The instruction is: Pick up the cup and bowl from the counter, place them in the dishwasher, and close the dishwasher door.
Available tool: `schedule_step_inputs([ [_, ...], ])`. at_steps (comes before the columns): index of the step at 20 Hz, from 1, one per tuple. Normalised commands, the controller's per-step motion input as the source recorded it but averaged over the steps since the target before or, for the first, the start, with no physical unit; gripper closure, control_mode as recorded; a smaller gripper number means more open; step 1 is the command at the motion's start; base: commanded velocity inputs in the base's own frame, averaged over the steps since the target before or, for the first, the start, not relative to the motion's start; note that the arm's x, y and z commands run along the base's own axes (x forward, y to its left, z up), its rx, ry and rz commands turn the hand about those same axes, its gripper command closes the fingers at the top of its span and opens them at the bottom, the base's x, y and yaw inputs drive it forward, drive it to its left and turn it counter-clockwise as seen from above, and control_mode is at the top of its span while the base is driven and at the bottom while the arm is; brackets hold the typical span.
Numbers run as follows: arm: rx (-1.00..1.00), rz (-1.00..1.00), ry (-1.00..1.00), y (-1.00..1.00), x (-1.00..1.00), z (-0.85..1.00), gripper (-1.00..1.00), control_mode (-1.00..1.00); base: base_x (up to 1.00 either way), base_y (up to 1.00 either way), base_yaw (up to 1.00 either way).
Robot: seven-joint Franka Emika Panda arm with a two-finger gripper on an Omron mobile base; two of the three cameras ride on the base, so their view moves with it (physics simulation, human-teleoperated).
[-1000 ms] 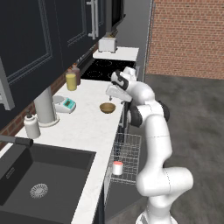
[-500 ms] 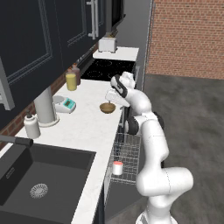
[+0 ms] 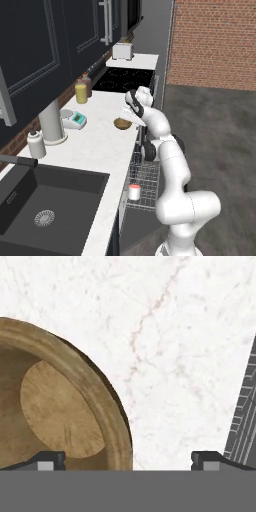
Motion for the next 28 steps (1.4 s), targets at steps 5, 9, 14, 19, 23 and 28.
schedule_step_inputs([
  [5,0.00,0.00,0.07,0.17,0.00,-0.03,-1.00,-1.00,0.00,0.00,0.00],
  [9,0.00,0.00,0.10,0.05,0.11,0.00,-1.00,-1.00,0.00,0.00,0.00],
  [14,0.00,0.00,0.14,0.00,0.20,0.00,-1.00,-1.00,0.00,0.00,0.00],
  [19,0.00,0.00,0.17,0.00,0.24,0.00,-1.00,-1.00,0.00,0.00,0.00],
  [23,0.00,0.00,0.18,0.00,0.28,0.00,-1.00,-1.00,0.00,0.00,0.00],
  [28,0.00,0.00,0.17,0.02,0.38,0.00,-1.00,-1.00,0.00,0.00,0.00],
])
